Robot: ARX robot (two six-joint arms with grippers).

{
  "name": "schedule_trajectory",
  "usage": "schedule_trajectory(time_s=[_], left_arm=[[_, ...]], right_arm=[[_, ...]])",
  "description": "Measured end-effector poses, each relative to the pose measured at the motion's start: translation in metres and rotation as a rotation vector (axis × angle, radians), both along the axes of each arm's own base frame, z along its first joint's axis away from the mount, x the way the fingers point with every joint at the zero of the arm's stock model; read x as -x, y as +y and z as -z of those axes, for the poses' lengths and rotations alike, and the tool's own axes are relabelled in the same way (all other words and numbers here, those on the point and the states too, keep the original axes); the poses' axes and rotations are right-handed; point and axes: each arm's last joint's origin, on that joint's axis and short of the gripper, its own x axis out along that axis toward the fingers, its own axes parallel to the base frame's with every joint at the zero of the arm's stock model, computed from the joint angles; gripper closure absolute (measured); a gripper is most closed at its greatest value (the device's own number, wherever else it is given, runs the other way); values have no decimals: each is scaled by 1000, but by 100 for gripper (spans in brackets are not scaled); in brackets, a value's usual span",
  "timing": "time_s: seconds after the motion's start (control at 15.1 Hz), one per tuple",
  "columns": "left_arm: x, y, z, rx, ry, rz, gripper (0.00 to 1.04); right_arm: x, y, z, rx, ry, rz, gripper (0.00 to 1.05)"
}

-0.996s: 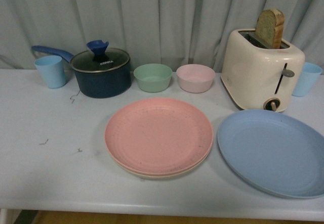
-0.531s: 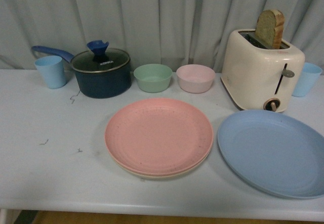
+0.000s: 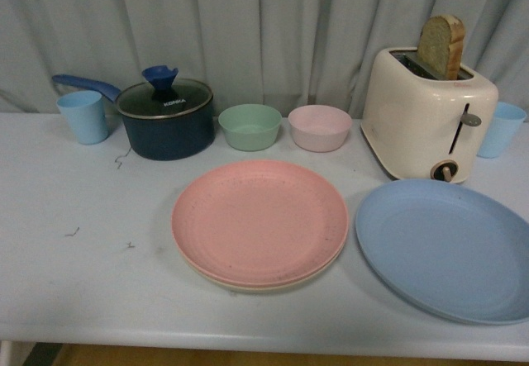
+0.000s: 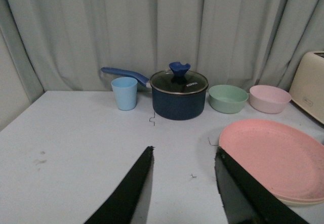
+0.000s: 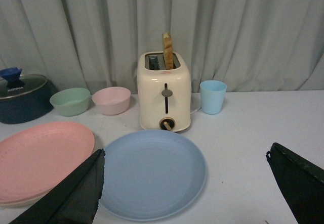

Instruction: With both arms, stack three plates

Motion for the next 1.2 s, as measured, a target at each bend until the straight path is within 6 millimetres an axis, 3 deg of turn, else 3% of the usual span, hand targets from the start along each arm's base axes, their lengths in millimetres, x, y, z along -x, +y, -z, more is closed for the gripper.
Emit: schedule_trajectory(time_s=[0.13,0.27,0.4,0.46,0.6,0.8,1.06,1.2], left_arm=[[0,0,0,0,-1,2,39],[0,0,0,0,0,1,23],[0,0,0,0,0,0,5],[0,0,0,0,0,0,8],[0,0,0,0,0,0,7],[0,0,0,0,0,0,7],[0,0,0,0,0,0,7],[0,0,0,0,0,0,7]], right_arm=[[-15,-8,-11,2,433,128,6],[-37,-23,-37,-34,432,156,6],[-75,-48,-63,-48,448,169,6],[-99,-62,-61,-74,526,161,6],[-146,-81,-43,-113,691,122,6],[-200,-90,-20,-129,816,48,6],[-240,-90,13,-118,908,11,6],[-270,-77,46,-83,951,-23,6]])
